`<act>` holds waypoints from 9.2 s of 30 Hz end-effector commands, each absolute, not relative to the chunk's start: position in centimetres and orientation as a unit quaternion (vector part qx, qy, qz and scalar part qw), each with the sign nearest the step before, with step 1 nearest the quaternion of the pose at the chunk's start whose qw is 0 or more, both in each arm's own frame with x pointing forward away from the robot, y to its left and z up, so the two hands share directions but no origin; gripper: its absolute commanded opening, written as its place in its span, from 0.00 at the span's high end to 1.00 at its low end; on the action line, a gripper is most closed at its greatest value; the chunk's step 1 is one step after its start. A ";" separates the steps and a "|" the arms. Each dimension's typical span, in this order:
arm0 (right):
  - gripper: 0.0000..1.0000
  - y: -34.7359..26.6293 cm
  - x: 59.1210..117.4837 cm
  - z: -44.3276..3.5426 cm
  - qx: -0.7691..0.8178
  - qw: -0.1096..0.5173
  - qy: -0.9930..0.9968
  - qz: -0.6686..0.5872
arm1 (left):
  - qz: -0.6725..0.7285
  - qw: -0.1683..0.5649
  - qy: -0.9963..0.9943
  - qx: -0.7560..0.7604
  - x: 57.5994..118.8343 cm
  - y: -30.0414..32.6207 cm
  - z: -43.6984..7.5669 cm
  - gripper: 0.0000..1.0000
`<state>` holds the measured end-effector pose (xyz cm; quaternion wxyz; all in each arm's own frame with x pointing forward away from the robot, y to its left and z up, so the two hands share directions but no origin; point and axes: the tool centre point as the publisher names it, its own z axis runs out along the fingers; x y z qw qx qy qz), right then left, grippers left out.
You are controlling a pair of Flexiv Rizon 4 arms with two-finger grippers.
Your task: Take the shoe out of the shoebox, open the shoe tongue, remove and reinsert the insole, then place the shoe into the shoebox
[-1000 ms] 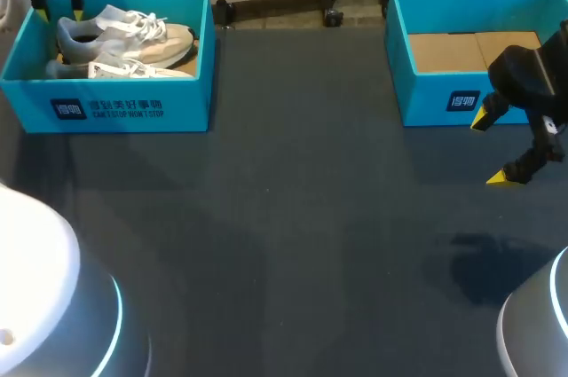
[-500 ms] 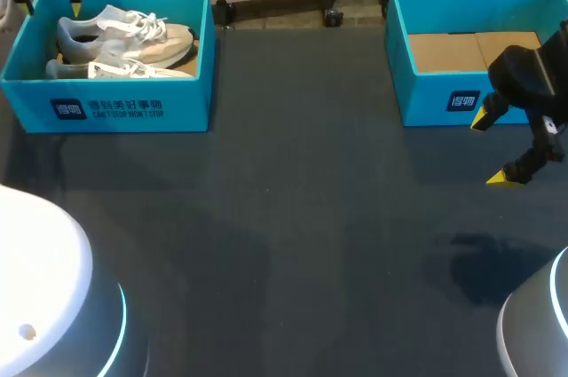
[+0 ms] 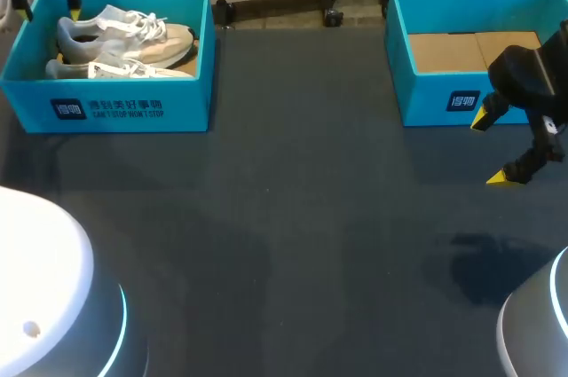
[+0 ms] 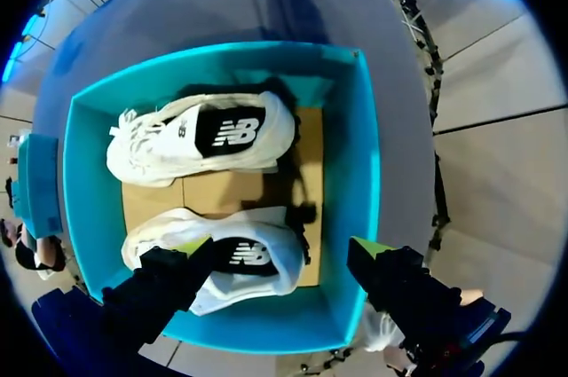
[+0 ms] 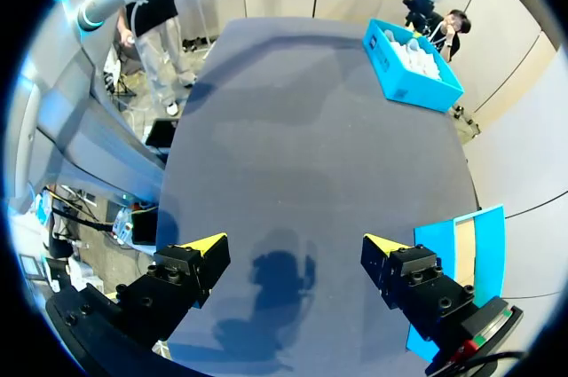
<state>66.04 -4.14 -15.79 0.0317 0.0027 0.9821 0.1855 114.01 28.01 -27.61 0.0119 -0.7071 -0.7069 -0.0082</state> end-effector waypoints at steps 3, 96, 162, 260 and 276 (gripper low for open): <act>0.00 -4.0 66.3 -15.8 0.002 0.029 0.983 0.184 | -0.021 -0.009 -0.703 -0.711 110.9 28.2 -27.3 0.00; 0.00 -4.0 66.3 -15.8 0.002 0.029 0.983 0.184 | -0.022 0.014 -0.654 -0.756 105.8 28.7 -32.0 1.00; 0.00 -4.0 66.3 -15.8 0.002 0.029 0.983 0.184 | -0.047 0.044 -0.654 -0.753 102.7 25.1 -19.0 1.00; 0.00 -4.0 66.3 -15.8 0.002 0.029 0.983 0.184 | -0.129 0.066 -0.540 -0.829 75.4 -5.9 -34.8 1.00; 0.00 -4.0 66.3 -15.8 0.002 0.029 0.983 0.184 | -0.126 0.079 -0.509 -0.848 76.6 -7.1 -38.9 1.00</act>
